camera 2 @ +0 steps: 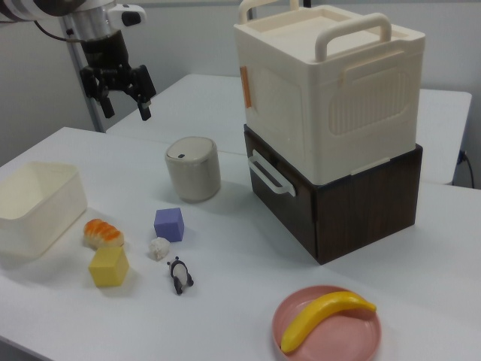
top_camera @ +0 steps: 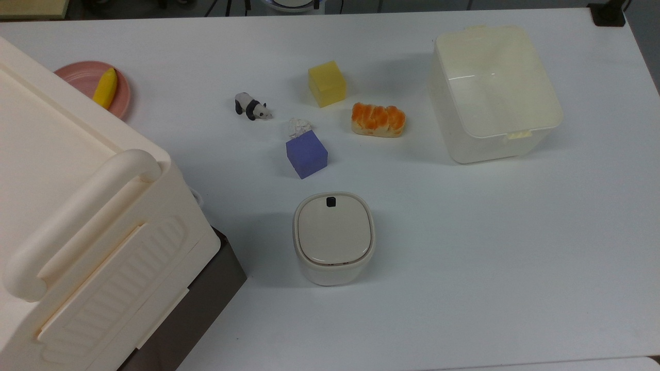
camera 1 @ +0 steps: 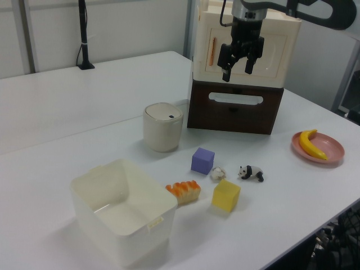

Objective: Put the bread in the basket

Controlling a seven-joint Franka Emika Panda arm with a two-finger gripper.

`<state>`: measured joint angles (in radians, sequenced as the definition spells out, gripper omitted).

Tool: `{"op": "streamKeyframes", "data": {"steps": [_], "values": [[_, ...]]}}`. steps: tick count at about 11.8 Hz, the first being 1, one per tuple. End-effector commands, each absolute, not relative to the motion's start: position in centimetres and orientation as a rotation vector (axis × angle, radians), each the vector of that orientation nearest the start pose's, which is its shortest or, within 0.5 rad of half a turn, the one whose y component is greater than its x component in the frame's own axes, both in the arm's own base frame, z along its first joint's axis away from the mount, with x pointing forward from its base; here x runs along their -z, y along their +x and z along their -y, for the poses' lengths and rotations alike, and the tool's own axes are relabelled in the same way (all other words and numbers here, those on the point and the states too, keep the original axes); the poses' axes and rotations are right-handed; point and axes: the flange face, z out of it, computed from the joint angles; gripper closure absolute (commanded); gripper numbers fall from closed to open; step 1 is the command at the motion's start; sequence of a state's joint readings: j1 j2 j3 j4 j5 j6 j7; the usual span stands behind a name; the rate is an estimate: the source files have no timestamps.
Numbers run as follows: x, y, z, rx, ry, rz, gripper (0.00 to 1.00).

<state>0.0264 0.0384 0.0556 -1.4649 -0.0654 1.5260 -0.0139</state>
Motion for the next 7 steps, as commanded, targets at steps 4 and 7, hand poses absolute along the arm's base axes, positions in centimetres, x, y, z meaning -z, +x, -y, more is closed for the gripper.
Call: {"op": "streamKeyframes", "data": {"steps": [4, 7], "values": [[-59.7, 57.5, -7.5, 0.070, -3.216, 0.250, 0.00], [-56.4, 58.8, -10.5, 0.041, -3.221, 0.377, 0.00]]}}
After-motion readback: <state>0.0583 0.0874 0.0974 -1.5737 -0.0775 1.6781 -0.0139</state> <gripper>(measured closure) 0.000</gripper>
